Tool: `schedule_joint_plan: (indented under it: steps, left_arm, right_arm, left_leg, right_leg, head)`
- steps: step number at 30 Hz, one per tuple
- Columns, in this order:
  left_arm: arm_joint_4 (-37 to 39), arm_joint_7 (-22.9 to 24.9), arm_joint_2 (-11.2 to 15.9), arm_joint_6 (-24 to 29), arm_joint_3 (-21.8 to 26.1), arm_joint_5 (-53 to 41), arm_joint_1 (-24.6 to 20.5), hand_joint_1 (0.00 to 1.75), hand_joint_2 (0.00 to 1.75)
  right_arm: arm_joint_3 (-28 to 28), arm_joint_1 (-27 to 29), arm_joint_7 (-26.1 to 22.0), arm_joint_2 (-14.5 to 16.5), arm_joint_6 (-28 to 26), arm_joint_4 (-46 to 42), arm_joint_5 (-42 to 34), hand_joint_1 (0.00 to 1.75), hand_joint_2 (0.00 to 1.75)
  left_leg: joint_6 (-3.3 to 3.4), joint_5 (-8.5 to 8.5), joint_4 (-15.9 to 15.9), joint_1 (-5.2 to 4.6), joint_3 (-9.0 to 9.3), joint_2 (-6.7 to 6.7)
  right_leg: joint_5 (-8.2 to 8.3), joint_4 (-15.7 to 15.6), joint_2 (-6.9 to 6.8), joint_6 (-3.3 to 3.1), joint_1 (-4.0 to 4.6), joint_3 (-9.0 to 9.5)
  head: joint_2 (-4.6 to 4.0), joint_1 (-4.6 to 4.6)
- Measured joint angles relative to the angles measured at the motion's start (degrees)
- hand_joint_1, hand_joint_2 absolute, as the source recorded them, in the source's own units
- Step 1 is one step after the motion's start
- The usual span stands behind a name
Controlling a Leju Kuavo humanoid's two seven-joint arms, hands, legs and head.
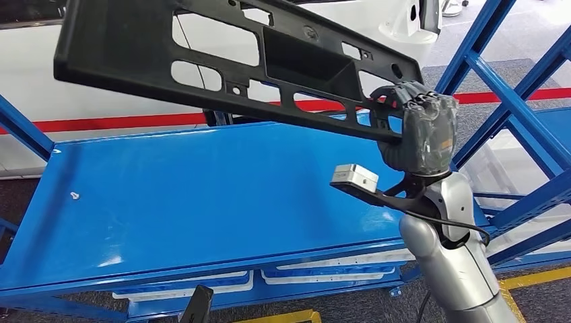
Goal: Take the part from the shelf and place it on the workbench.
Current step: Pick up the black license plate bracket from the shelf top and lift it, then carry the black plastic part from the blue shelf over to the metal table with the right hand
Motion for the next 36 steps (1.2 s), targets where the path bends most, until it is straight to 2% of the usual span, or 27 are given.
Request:
schedule_joint_plan:
  steps: [3, 5, 6, 9, 10, 19, 36]
  left_arm:
    - [0.1, 0.1, 0.4, 0.9, 0.7, 0.5, 0.4, 0.0, 1.75]
    - [0.2, 0.1, 0.6, 2.2, 1.3, 0.9, 0.7, 0.0, 1.75]
    - [0.3, 0.1, 0.7, 2.8, 1.6, 1.1, 0.9, 0.0, 1.31]
    - [0.5, 0.1, 1.0, 4.2, 2.7, 1.9, 1.4, 0.0, 1.31]
    - [0.6, 0.2, 1.1, 4.5, 3.0, 2.1, 1.6, 0.0, 1.75]
    - [1.0, 0.8, 1.4, 7.0, 6.2, 4.4, 2.3, 0.0, 1.75]
    - [1.4, -0.3, 1.5, 6.2, 7.5, 4.8, 2.9, 0.0, 1.75]
  right_arm:
    - [-2.0, 1.5, -0.8, -1.8, -1.7, -4.3, -2.3, 1.75, 1.75]
    - [-3.4, 2.5, -1.7, -3.0, -2.5, -6.9, -3.9, 1.75, 1.75]
    - [-3.9, 2.9, -2.5, -3.6, -3.0, -7.9, -4.8, 1.75, 1.75]
    - [-5.4, 4.2, -4.8, -5.5, -4.7, -10.0, -7.3, 1.75, 1.75]
    - [-5.7, 4.5, -5.3, -6.0, -5.2, -10.4, -7.8, 1.75, 1.75]
    - [-7.1, 6.6, -6.3, -7.7, -6.6, -12.7, -8.6, 1.75, 1.75]
    - [-7.3, 7.9, -7.9, -7.9, -8.2, -13.8, -9.9, 1.75, 1.75]
  left_leg:
    - [0.0, -0.01, 0.0, 0.0, -0.01, 0.03]
    - [-0.01, -0.03, 0.0, 0.0, -0.01, 0.06]
    - [-0.02, -0.04, 0.0, 0.0, -0.01, 0.07]
    - [-0.02, -0.04, 0.0, 0.0, -0.01, 0.05]
    - [-0.02, -0.04, 0.0, 0.0, -0.01, 0.05]
    - [-0.02, -0.04, 0.0, 0.0, 0.01, 0.06]
    - [-0.02, -0.04, 0.0, -0.01, 0.01, 0.06]
  right_leg:
    - [0.0, 0.0, 0.01, 0.0, 0.0, 0.0]
    - [-0.01, 0.0, 0.03, 0.0, 0.0, -0.01]
    - [-0.01, 0.0, 0.04, 0.0, 0.0, -0.02]
    - [-0.02, 0.0, 0.03, -0.01, 0.0, -0.01]
    - [-0.02, 0.0, 0.03, -0.01, 0.0, -0.01]
    - [-0.01, 0.0, 0.03, -0.01, 0.0, 0.02]
    - [-0.01, 0.0, 0.03, -0.01, 0.0, 0.02]
  head:
    - [0.0, 0.0]
    - [0.0, 0.01]
    - [0.0, 0.01]
    - [0.0, 0.01]
    - [0.0, 0.01]
    - [0.0, 0.0]
    - [0.0, 0.01]
